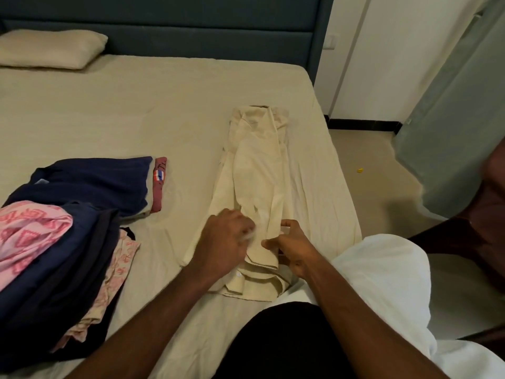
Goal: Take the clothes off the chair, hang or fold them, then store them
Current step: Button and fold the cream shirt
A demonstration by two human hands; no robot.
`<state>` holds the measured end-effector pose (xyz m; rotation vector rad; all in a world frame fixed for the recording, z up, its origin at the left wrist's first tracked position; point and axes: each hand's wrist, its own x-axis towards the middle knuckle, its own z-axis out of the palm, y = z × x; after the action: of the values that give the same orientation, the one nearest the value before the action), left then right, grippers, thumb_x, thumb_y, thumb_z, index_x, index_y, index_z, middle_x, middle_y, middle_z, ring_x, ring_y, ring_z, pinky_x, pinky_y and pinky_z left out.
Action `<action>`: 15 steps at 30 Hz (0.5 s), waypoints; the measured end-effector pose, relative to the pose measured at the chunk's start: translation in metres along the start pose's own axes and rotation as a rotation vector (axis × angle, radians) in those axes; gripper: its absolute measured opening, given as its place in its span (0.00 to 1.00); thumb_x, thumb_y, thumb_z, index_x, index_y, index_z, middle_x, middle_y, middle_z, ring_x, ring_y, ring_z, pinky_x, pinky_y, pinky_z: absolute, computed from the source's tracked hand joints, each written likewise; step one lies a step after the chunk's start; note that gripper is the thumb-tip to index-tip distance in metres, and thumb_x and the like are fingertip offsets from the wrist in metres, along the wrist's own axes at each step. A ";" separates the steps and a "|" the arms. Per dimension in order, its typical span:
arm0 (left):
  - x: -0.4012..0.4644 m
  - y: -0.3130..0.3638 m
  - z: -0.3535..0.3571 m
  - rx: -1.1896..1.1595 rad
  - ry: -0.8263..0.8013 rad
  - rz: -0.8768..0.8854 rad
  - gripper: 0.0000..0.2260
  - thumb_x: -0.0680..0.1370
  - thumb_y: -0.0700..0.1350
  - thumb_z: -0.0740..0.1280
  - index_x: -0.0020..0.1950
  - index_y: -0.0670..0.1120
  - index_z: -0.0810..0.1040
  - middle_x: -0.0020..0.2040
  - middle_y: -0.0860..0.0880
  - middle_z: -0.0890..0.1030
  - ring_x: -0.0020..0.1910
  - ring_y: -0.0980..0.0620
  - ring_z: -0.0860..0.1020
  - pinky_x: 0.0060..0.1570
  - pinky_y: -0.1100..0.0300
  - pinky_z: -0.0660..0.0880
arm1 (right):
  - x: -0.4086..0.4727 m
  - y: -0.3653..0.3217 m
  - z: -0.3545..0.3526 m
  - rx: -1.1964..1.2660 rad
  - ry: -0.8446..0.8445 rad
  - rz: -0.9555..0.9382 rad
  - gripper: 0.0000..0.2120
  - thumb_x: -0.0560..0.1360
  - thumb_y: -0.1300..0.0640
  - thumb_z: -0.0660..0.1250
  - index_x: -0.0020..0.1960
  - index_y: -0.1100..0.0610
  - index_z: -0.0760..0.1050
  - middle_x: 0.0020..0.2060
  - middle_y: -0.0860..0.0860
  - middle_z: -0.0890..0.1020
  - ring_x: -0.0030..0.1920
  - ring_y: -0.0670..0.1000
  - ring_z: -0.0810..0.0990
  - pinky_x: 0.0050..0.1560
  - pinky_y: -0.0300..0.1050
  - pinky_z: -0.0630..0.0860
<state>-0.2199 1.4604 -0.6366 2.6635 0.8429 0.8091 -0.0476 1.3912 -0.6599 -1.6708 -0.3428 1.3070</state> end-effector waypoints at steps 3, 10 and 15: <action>-0.013 0.004 0.004 0.211 -0.593 0.073 0.18 0.77 0.61 0.68 0.62 0.55 0.80 0.57 0.56 0.78 0.61 0.53 0.71 0.59 0.50 0.66 | -0.003 0.008 -0.004 -0.643 0.018 -0.119 0.38 0.67 0.56 0.81 0.68 0.51 0.62 0.54 0.55 0.78 0.51 0.56 0.82 0.46 0.52 0.84; -0.040 -0.070 -0.026 -0.010 -0.327 -0.062 0.16 0.75 0.48 0.70 0.63 0.51 0.82 0.63 0.50 0.82 0.62 0.49 0.78 0.58 0.43 0.76 | 0.010 -0.004 -0.057 -1.433 -0.002 -0.649 0.42 0.73 0.57 0.74 0.78 0.40 0.55 0.76 0.51 0.65 0.74 0.57 0.69 0.66 0.55 0.73; -0.032 -0.118 -0.042 0.513 -0.606 0.158 0.47 0.71 0.34 0.73 0.81 0.61 0.54 0.84 0.47 0.48 0.80 0.46 0.56 0.67 0.40 0.66 | 0.034 -0.002 -0.076 -1.927 -0.364 -0.932 0.48 0.75 0.47 0.67 0.80 0.35 0.35 0.81 0.45 0.34 0.81 0.51 0.35 0.79 0.62 0.46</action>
<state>-0.3202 1.5390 -0.6600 3.1570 0.7476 -0.2516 0.0317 1.3784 -0.6810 -1.9252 -2.8034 0.2051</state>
